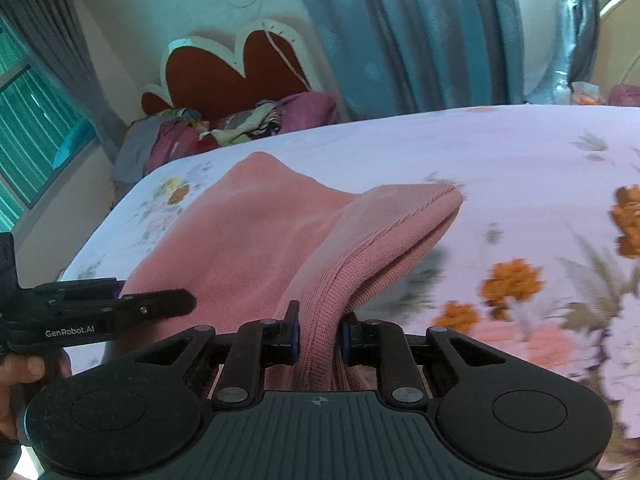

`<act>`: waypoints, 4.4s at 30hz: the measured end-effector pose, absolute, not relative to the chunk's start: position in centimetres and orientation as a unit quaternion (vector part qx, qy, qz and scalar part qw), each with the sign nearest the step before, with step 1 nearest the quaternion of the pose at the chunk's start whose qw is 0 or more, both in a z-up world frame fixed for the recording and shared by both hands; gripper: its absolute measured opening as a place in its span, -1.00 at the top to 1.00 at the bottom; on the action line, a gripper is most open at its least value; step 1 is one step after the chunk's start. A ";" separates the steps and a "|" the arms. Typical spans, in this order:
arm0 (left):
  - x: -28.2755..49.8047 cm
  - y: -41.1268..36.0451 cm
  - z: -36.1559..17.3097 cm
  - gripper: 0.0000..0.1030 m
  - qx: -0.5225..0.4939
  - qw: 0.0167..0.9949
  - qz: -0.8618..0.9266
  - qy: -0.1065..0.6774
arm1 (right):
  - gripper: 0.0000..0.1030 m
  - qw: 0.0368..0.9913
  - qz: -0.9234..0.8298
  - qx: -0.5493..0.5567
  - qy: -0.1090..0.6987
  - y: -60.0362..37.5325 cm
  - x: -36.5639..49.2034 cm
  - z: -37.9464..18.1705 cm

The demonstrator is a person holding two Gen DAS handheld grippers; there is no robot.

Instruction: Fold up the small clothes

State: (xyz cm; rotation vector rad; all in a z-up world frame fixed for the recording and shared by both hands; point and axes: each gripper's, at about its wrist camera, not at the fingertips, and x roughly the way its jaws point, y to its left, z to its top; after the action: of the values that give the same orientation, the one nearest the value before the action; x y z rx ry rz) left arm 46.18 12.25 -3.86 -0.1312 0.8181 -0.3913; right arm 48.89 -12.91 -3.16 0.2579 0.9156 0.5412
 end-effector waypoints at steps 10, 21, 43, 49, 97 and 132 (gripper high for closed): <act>47.4 20.1 -9.8 0.30 -0.122 0.871 -0.172 0.444 | 0.65 0.839 0.223 0.140 0.477 -7.5 49.7 -9.2; 49.0 24.2 -11.1 -0.19 -0.193 0.869 -0.202 0.409 | 0.24 0.844 0.162 0.212 0.466 -11.4 51.1 -11.6; 42.5 26.9 -15.4 -0.16 -0.280 0.794 -0.279 0.462 | -0.34 0.829 0.208 0.218 0.470 -12.7 45.5 -11.4; 40.9 27.6 -17.8 -0.10 -0.427 0.724 -0.321 0.437 | 0.57 0.702 0.229 0.434 0.517 -14.6 44.6 -15.9; 25.2 13.8 -4.2 -0.79 -0.024 0.939 -0.103 0.326 | 0.86 0.916 0.187 0.041 0.352 -10.9 26.7 -2.1; 4.4 6.9 3.5 -1.00 0.020 0.972 -0.053 0.230 | -1.00 0.968 0.106 -0.021 0.225 -12.3 3.9 5.6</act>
State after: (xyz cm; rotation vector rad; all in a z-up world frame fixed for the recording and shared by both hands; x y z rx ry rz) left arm 4.44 6.90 3.52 0.0398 0.4640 -0.1062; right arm 3.91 -12.26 5.57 -0.0425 0.4545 0.2140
